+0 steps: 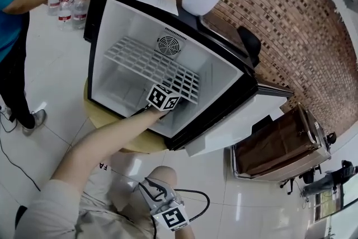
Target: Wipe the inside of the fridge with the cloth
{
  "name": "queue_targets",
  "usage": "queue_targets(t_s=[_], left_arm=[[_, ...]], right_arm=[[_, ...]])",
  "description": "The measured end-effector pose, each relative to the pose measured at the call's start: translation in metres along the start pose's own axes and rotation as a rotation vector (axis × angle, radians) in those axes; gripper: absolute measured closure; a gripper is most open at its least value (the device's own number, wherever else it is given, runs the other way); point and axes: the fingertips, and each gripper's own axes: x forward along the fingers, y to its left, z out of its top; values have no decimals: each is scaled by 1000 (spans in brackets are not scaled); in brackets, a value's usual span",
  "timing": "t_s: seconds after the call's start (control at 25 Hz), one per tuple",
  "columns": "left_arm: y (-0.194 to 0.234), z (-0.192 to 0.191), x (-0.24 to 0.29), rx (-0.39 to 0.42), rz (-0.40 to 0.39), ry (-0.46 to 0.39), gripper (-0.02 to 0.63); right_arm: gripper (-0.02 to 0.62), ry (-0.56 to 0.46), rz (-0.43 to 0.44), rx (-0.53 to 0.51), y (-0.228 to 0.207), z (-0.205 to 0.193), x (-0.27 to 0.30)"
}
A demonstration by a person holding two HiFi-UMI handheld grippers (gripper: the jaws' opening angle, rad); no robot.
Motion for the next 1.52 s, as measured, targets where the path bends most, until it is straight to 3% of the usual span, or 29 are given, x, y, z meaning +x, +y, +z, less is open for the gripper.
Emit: queue_targets(t_s=[0.12, 0.32, 0.56, 0.64, 0.8, 0.92, 1.2, 1.52], left_arm=[[-13, -16, -10, -8, -62, 15, 482], [-63, -27, -50, 64, -187, 25, 485], [-141, -13, -111, 114, -452, -42, 483], [-132, -12, -112, 77, -423, -31, 482], [-63, -38, -81, 16, -192, 108, 483], [-30, -50, -55, -23, -134, 144, 483], [-4, -44, -14, -134, -82, 172, 485], [-42, -50, -52, -246, -201, 233, 486]], right_arm=[[500, 28, 17, -23, 9, -4, 3], [500, 102, 70, -59, 32, -19, 15], [500, 107, 129, -89, 65, -12, 28], [500, 105, 146, -91, 72, -12, 30], [500, 102, 166, -102, 83, -15, 29], [500, 89, 183, -108, 91, -12, 29], [509, 54, 209, -66, 95, -10, 26], [512, 30, 226, -33, 94, -9, 29]])
